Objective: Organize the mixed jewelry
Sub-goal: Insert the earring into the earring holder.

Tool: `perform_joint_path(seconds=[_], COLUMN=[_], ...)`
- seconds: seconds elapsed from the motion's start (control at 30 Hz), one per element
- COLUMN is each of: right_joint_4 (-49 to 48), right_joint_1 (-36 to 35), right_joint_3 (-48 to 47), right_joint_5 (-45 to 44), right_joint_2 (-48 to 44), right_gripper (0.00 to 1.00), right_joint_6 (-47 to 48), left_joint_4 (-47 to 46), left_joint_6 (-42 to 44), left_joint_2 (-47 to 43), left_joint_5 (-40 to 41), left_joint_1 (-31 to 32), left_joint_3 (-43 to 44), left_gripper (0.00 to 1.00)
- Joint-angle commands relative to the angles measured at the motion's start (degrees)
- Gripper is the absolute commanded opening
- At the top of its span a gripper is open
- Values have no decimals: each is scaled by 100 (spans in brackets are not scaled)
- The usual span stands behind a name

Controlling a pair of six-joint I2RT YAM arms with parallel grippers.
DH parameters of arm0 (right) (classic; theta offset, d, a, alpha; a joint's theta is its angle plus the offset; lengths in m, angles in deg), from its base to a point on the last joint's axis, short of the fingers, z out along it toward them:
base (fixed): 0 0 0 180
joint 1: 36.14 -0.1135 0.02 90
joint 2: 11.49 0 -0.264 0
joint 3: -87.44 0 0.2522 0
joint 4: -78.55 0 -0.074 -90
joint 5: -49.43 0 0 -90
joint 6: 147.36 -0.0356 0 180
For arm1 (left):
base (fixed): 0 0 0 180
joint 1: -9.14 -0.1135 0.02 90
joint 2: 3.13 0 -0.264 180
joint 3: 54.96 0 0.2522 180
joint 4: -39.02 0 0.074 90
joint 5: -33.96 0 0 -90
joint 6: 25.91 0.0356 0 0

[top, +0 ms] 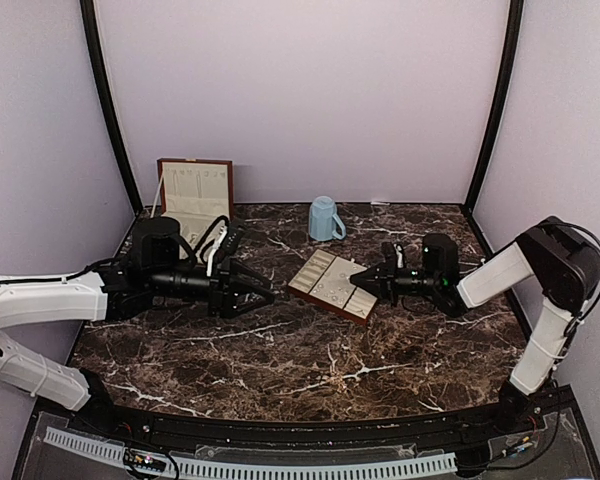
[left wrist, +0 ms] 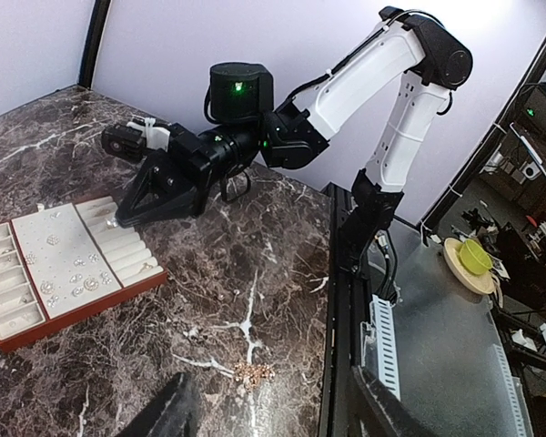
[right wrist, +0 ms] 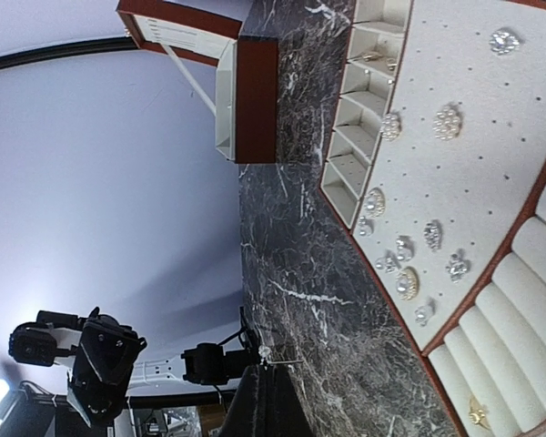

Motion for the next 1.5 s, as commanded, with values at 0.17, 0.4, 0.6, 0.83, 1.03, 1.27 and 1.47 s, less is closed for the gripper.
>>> perform_joint_path(seconds=[0.17, 0.4, 0.6, 0.83, 1.03, 1.27, 1.47], right_joint_4=[356, 550, 718, 815, 837, 935, 926], right_joint_1=[195, 249, 266, 311, 320, 338, 345], right_joint_3=[-353, -616, -759, -870, -1013, -1154, -1032], right_joint_5=[-224, -320, -388, -444, -419, -431, -503], right_joint_2=[465, 757, 899, 1055, 1203, 1341, 1295], right_gripper=[0, 0, 0, 0, 0, 0, 0], right_joint_6=[255, 255, 275, 267, 267, 262, 217], left_joint_4=[94, 200, 267, 282, 281, 297, 298], left_joint_6=[44, 41, 30, -9, -19, -11, -11], left_joint_2=[-333, -476, -587, -647, -666, -669, -667], left_joint_5=[80, 114, 137, 112, 107, 126, 146], left_joint_1=[-2, 2, 0, 3, -1, 0, -4], left_joint_3=[53, 49, 48, 49, 49, 49, 49], left_gripper=[58, 58, 58, 58, 58, 58, 57])
